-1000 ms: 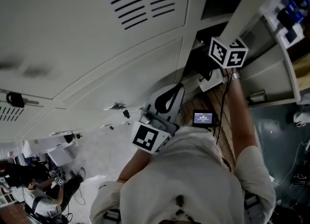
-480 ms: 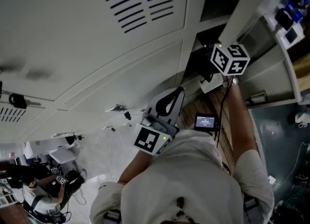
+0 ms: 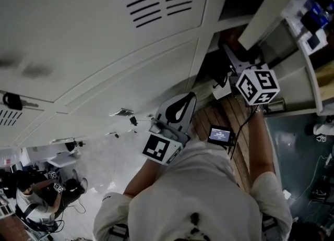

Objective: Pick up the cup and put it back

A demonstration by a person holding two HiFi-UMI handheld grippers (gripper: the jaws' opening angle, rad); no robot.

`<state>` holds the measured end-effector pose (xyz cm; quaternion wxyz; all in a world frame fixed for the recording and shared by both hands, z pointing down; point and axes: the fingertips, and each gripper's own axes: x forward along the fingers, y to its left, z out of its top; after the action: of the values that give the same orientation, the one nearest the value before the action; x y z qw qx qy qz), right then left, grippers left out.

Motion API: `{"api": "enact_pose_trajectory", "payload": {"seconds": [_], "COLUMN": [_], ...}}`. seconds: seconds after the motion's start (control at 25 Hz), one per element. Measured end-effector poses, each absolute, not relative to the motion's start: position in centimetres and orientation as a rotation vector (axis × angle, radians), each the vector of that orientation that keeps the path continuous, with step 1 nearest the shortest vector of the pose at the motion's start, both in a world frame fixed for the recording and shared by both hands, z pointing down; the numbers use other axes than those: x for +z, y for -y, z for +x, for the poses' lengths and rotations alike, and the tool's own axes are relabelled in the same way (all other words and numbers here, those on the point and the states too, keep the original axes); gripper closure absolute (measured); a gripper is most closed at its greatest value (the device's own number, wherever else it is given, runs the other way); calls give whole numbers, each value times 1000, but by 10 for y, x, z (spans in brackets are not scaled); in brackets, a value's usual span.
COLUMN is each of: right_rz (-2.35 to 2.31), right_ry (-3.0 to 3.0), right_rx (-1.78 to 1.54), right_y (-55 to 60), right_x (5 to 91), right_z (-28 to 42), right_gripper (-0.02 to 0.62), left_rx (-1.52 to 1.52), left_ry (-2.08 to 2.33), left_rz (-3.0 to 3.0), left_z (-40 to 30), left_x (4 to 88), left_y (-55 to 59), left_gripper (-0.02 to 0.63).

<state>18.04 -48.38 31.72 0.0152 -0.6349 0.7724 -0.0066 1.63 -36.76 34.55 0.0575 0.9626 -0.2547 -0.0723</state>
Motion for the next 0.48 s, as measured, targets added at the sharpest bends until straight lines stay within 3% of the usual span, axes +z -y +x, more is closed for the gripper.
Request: {"api": "enact_pose_trajectory", "payload": {"seconds": [0.48], "right_rz": [-1864], "right_ry": [-2377], "right_rx": [-92], "right_y": [360], "right_x": [330], "right_z": [167], "right_gripper": [233], "left_rx": [-123], "left_ry": [737], "left_rz": [2913], "left_z": [44], "left_x": [368], "left_y": [339], "left_gripper": [598]}}
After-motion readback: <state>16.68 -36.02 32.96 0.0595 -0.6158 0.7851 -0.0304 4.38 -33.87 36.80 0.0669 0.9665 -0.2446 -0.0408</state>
